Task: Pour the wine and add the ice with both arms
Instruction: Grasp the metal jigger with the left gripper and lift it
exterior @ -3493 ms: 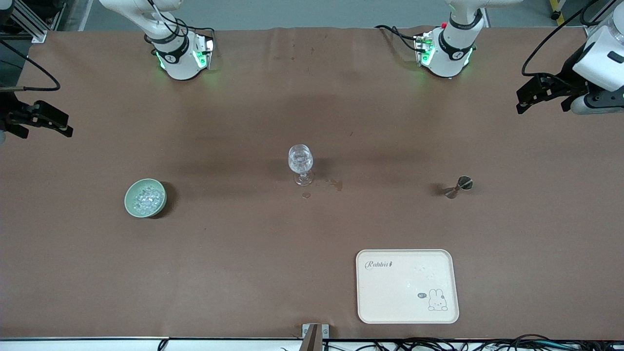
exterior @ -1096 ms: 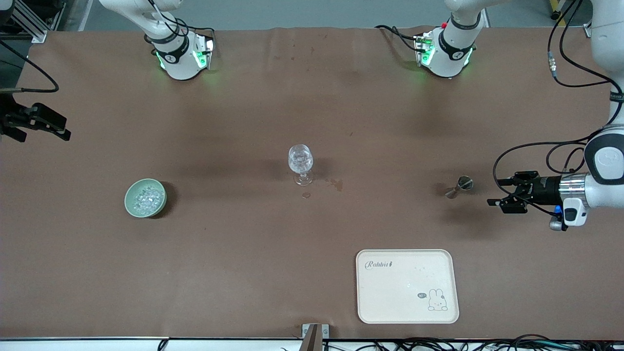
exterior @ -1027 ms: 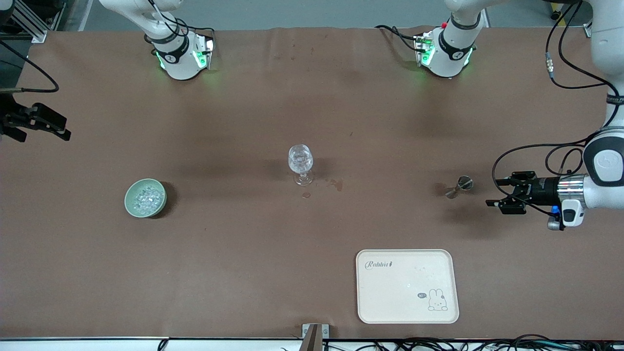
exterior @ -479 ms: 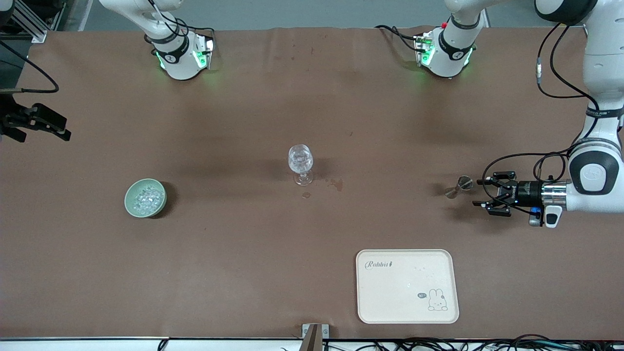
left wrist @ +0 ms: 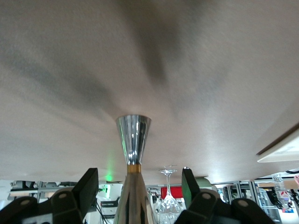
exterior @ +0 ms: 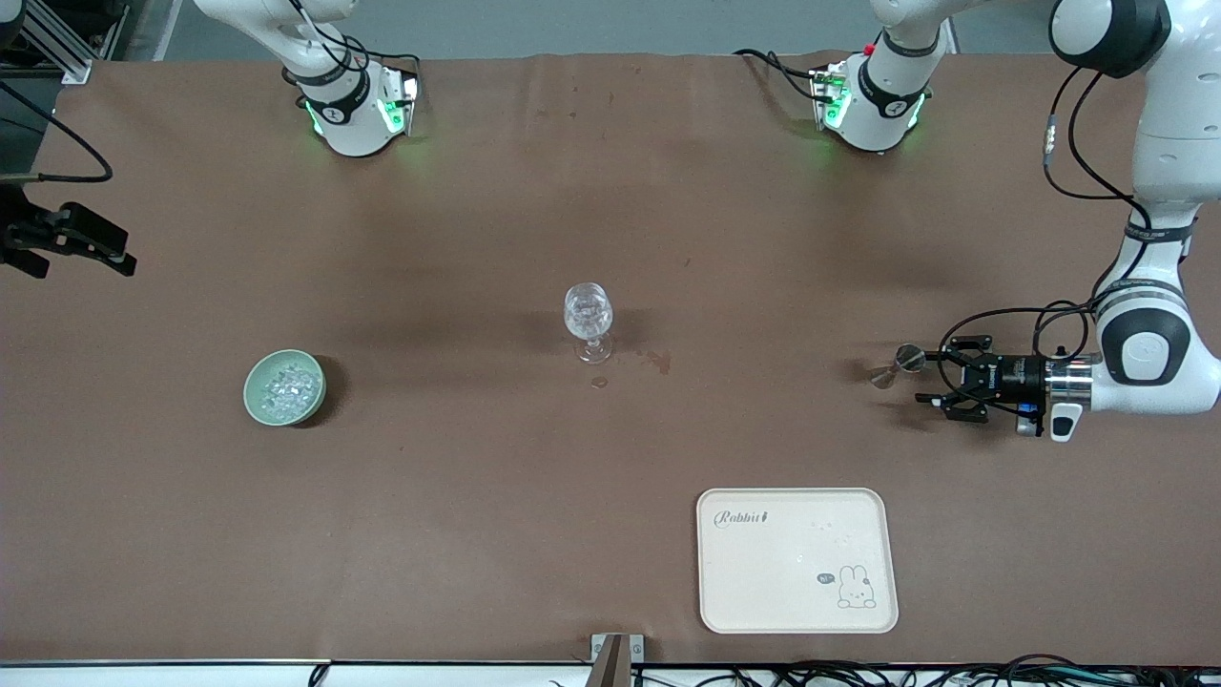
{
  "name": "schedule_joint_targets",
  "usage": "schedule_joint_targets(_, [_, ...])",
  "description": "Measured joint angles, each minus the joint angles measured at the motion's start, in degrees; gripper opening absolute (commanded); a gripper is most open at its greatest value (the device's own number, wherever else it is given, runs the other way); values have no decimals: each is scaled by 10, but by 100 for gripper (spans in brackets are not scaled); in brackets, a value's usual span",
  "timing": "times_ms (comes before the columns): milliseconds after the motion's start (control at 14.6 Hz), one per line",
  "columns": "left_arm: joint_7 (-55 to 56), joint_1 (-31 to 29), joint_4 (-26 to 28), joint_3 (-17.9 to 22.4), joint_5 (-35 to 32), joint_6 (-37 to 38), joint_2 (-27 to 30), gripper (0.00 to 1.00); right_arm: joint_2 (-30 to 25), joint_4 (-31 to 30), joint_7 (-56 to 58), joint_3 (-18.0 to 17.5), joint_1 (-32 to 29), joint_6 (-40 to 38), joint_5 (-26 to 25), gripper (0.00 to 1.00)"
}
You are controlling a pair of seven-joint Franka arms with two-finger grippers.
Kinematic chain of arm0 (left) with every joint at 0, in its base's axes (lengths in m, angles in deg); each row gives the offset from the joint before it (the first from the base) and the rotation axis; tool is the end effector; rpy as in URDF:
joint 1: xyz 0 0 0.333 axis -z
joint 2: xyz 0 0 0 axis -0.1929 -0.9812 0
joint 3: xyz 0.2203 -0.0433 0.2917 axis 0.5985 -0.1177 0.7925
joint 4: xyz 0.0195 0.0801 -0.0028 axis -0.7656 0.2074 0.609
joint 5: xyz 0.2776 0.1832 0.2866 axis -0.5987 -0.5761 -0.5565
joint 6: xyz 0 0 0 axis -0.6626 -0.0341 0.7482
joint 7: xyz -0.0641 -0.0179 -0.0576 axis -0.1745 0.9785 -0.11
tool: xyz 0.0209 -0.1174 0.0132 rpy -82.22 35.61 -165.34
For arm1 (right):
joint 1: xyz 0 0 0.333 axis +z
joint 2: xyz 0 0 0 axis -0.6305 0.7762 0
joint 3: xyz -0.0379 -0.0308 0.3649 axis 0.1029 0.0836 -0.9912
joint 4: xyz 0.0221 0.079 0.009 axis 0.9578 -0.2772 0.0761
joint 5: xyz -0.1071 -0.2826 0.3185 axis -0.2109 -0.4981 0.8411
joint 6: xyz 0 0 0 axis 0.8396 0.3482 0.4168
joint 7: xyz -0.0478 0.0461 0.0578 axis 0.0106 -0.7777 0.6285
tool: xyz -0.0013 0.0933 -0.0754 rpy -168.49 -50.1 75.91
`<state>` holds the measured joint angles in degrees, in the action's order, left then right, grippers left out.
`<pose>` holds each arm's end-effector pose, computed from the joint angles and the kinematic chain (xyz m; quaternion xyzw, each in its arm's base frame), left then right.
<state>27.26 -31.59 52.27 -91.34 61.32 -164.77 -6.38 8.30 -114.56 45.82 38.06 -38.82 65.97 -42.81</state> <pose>0.6649 0.1173 0.1448 0.7067 0.5170 -0.3730 0.3068 0.6058 -0.0302 0.6716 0.9999 0.0101 0.0078 0.0051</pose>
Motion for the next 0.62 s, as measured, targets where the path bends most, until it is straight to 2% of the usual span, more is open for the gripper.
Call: schedule_joint_targets(616, [0,0,1,-6,11,16,-15,65,6,-1,0,0,0,2,0,99])
